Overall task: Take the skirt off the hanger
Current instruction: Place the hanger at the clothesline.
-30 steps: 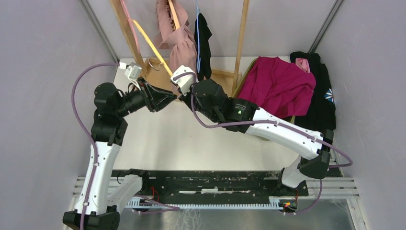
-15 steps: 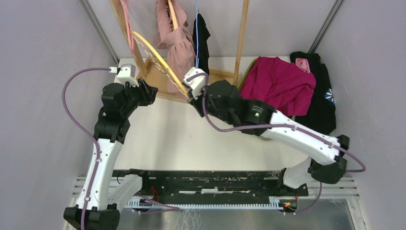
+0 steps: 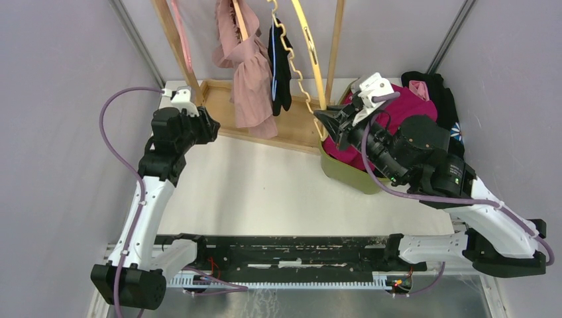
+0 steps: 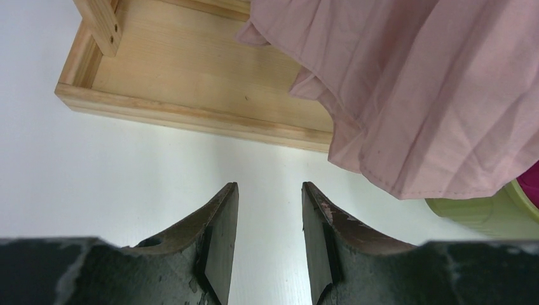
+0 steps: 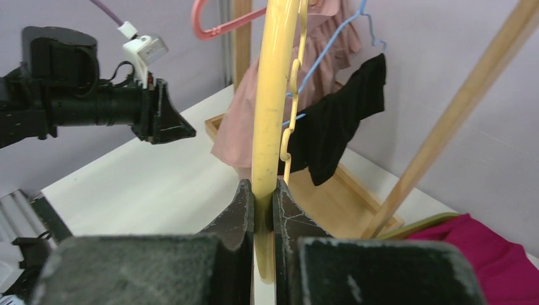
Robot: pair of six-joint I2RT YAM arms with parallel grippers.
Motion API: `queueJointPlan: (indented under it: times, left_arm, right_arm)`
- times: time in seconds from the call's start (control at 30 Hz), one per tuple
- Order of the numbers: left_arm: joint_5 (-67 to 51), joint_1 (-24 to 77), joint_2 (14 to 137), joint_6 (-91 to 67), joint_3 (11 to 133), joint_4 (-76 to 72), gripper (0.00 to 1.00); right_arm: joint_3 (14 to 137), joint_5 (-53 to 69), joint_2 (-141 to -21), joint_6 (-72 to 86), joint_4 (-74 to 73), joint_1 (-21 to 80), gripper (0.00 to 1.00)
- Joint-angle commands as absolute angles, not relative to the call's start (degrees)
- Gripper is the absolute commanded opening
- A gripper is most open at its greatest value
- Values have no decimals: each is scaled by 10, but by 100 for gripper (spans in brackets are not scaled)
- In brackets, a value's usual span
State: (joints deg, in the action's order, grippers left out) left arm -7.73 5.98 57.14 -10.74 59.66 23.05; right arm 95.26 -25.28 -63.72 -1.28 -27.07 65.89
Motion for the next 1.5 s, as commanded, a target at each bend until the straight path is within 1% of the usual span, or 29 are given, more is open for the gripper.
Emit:
queueJointPlan:
  times: [0.0, 0.23, 0.47, 0.63, 0.77, 0.93, 1.03, 1.23, 1.47]
  left_arm:
    - [-78, 59, 574, -80, 619, 198, 48]
    - [-89, 59, 581, -83, 617, 196, 48]
    - [-112, 60, 590, -94, 610, 186, 48]
    - [-117, 60, 594, -96, 612, 184, 47]
    - [-112, 60, 590, -95, 618, 186, 47]
    - [-102, 60, 583, -91, 623, 193, 47]
    - [-100, 59, 577, -90, 625, 196, 47]
    - [-113, 59, 567, -95, 631, 202, 47]
    - [-107, 60, 557, -91, 635, 213, 47]
  right_arm:
    - [944, -331, -618, -43, -248, 658, 1]
    - [917, -373, -593, -17, -302, 658, 1]
    - [868, -391, -535, 40, -357, 658, 1]
    - [825, -414, -511, 61, -362, 658, 1]
    - [823, -426, -554, 59, -349, 658, 1]
    - [861, -442, -632, 50, -342, 653, 1]
    - [878, -442, -656, 48, -332, 639, 1]
    - [907, -409, -677, 44, -309, 583, 1]
    - [962, -344, -739, 39, -293, 517, 1]
